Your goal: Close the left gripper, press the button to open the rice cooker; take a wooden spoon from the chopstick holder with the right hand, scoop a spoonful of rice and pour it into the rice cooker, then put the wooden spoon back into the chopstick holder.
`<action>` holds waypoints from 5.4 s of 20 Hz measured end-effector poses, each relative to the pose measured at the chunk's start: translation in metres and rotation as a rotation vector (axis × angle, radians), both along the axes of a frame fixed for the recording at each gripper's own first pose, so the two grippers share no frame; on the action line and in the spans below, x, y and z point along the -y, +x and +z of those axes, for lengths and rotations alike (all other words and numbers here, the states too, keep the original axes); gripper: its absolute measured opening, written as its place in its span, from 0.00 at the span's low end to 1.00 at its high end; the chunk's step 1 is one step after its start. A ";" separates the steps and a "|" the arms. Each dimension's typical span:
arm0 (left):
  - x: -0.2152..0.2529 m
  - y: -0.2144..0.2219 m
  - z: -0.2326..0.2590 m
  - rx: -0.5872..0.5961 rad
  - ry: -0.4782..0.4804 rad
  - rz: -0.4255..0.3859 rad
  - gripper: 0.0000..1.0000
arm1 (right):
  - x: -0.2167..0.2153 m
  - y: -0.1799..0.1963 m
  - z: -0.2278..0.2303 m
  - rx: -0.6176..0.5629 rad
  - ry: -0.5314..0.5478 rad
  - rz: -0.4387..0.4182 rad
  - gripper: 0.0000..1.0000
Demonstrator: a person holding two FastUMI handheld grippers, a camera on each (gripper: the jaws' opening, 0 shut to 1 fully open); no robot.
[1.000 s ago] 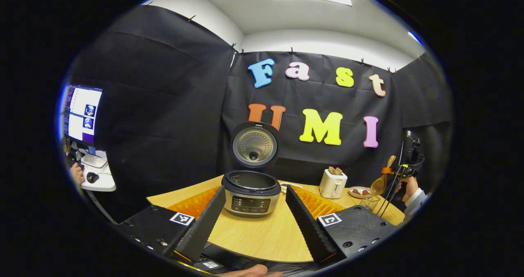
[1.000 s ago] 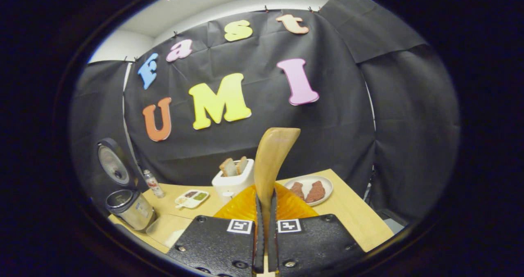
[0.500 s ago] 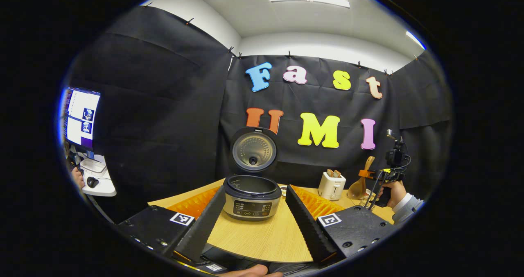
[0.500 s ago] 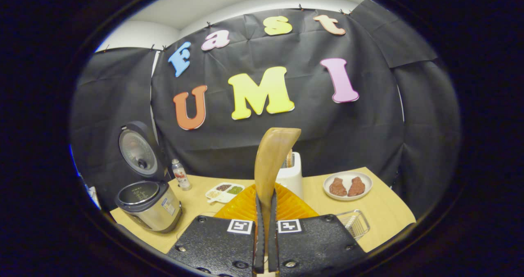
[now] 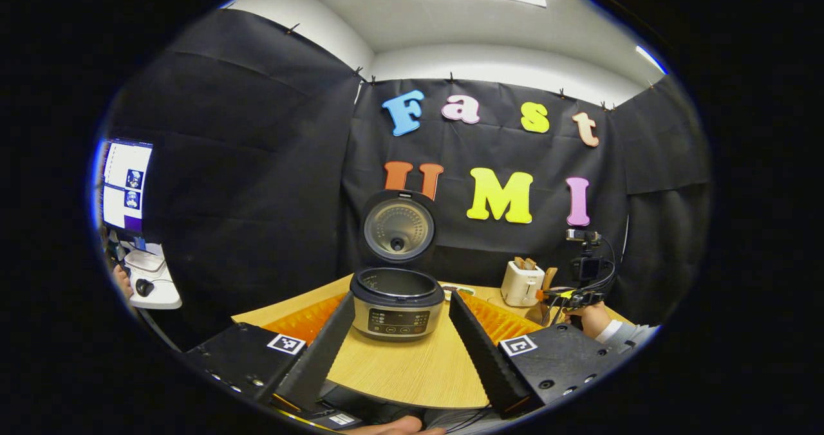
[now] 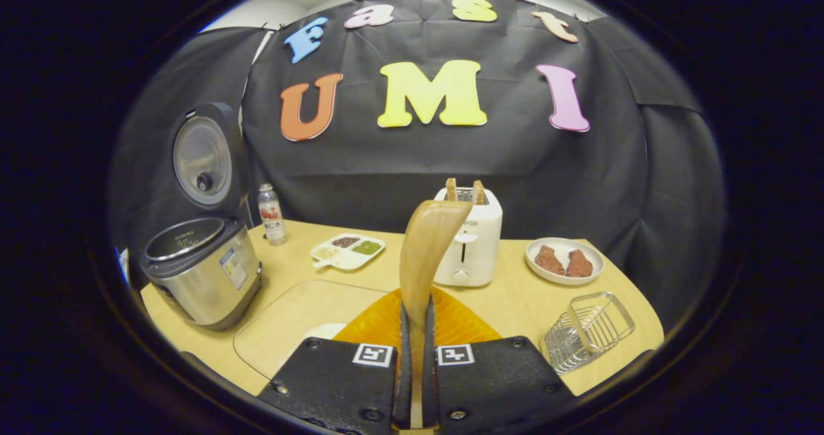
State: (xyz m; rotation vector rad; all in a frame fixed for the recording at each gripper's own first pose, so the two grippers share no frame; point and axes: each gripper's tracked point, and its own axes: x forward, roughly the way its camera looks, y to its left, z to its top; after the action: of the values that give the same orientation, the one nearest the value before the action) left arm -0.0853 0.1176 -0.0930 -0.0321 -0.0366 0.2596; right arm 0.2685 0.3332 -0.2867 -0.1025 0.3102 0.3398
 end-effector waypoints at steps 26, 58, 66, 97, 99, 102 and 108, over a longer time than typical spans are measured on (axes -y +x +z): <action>0.012 0.010 -0.007 -0.051 0.105 -0.013 0.94 | -0.055 -0.027 -0.028 -0.592 0.815 0.109 0.08; -0.016 -0.026 0.014 -0.002 0.164 -0.069 0.94 | -0.153 -0.062 0.154 -0.580 1.066 0.308 0.07; -0.041 -0.039 0.006 -0.008 0.200 -0.028 0.94 | -0.253 -0.048 0.181 -0.413 0.785 0.327 0.08; -0.066 -0.066 0.005 0.005 0.214 0.046 0.96 | -0.352 -0.090 0.188 0.302 -0.061 0.481 0.08; -0.069 -0.066 0.004 0.006 0.204 0.053 0.96 | -0.341 -0.085 0.191 0.302 -0.063 0.471 0.07; -0.067 -0.063 0.000 -0.002 0.174 0.043 0.96 | -0.318 -0.073 0.196 0.299 -0.064 0.444 0.08; -0.056 -0.062 0.005 -0.009 0.216 0.040 0.96 | -0.257 -0.045 0.210 0.283 -0.040 0.383 0.08</action>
State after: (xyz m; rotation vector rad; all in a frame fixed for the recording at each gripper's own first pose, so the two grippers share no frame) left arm -0.1473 0.1740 -0.0881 0.1849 -0.0564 0.2948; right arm 0.2236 0.5905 -0.0764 -0.2477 0.0141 0.6910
